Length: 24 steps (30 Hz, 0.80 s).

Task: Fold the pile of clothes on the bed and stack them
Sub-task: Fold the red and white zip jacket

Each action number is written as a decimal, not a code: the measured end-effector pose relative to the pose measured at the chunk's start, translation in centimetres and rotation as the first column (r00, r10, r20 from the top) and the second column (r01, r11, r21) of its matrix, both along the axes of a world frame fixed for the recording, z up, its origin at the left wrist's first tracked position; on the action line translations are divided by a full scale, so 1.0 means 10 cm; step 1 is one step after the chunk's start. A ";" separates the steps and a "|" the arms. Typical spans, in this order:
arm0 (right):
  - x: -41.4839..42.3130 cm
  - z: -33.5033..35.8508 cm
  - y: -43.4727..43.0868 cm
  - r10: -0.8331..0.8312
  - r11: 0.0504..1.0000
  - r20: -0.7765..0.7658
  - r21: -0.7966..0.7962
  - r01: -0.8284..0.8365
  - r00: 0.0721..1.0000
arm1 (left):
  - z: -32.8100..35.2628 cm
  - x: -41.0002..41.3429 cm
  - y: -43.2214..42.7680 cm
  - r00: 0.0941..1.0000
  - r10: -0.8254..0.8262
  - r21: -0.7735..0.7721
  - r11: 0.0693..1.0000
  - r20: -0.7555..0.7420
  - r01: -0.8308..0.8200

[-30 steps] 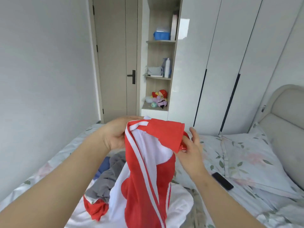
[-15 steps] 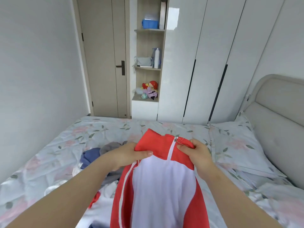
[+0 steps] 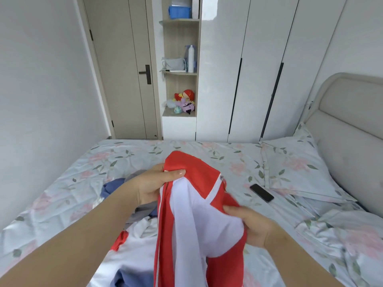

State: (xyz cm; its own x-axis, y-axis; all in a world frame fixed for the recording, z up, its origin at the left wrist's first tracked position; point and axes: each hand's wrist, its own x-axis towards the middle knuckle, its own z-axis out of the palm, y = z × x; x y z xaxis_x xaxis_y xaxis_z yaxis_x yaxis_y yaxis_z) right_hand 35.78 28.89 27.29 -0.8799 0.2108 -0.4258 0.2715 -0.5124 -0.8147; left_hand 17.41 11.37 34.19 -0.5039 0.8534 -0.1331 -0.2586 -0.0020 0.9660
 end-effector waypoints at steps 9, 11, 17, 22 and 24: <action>0.38 0.21 0.28 0.107 0.944 -0.107 0.324 -0.067 0.988 | -0.12 0.26 0.08 0.759 0.068 -0.167 0.959 -0.648 -0.228; 0.51 0.12 0.21 0.344 0.887 -0.016 0.335 -0.319 0.939 | -0.15 0.39 0.10 0.765 0.002 -0.193 0.967 -0.643 -0.165; 0.82 0.08 0.50 0.168 0.813 0.127 0.543 -0.210 0.978 | -0.20 0.66 0.03 0.768 -0.140 -0.297 0.953 -0.625 -0.068; 1.03 0.16 0.52 -0.011 0.926 0.002 0.376 0.009 1.000 | -0.17 0.76 -0.08 0.730 -0.272 -0.476 0.876 -0.627 -0.082; 1.06 0.20 0.46 -0.069 0.920 -0.043 0.384 0.080 0.997 | -0.14 0.79 -0.14 0.751 -0.271 -0.516 0.850 -0.602 -0.106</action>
State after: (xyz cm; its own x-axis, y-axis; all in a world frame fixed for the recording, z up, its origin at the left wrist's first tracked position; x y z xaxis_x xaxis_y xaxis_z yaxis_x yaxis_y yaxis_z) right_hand 46.42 33.51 29.34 -0.8656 0.4192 -0.2739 0.2189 -0.1752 -0.9599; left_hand 25.32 9.98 32.82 -0.5559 0.8021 -0.2183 0.4352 0.5046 0.7456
